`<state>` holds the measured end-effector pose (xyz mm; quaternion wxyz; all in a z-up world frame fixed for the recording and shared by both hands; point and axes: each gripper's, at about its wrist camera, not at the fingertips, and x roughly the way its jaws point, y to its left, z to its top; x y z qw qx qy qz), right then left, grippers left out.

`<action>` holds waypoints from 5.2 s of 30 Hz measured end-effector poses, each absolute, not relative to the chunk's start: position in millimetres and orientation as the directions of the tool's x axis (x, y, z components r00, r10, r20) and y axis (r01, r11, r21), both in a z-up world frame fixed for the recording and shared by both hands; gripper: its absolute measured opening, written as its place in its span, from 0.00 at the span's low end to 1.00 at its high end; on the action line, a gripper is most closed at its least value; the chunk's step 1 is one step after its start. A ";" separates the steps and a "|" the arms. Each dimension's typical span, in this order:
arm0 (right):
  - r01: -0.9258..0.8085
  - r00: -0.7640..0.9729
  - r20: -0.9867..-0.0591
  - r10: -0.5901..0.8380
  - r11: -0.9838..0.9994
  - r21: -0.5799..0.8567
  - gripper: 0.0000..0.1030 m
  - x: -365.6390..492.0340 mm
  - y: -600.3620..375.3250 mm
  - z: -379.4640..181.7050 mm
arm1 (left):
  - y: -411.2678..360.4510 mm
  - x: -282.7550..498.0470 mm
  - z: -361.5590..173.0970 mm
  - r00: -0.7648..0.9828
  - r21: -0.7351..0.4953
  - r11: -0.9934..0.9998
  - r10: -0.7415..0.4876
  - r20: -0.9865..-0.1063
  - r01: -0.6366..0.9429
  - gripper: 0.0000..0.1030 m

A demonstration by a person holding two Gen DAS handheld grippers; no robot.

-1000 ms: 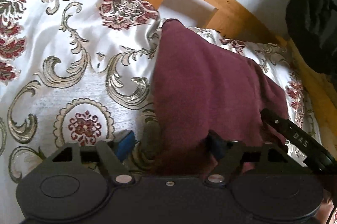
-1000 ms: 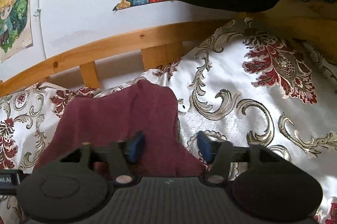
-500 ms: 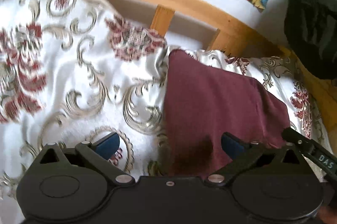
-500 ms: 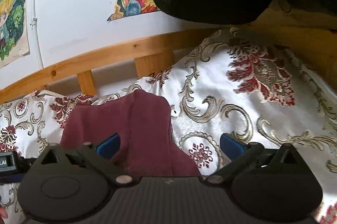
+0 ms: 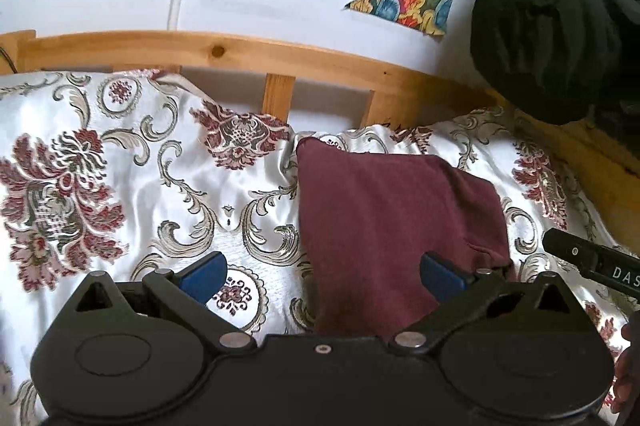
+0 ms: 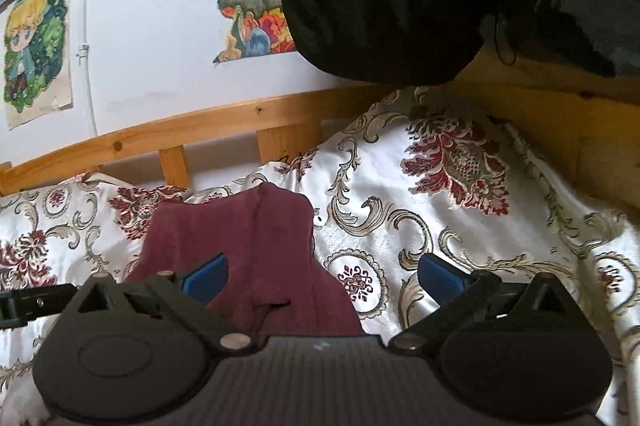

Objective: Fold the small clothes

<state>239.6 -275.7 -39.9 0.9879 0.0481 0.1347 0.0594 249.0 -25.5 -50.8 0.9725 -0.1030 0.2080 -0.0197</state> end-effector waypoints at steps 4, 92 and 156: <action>-0.106 0.963 -0.234 0.131 0.988 0.116 1.00 213.5 -279.3 -33.5 | -25.8 223.2 -44.9 0.923 -0.205 0.979 -0.084 -0.374 0.006 0.99; -0.156 0.940 -0.300 0.160 0.987 0.037 1.00 66.7 -276.0 -38.4 | -30.9 83.8 -40.9 0.919 -0.050 0.998 -0.058 -0.391 0.042 0.99; -0.149 0.937 -0.313 0.156 0.988 0.047 1.00 67.5 -278.7 -43.8 | -34.4 66.4 -33.6 0.934 0.016 0.999 0.040 -0.355 -0.037 0.99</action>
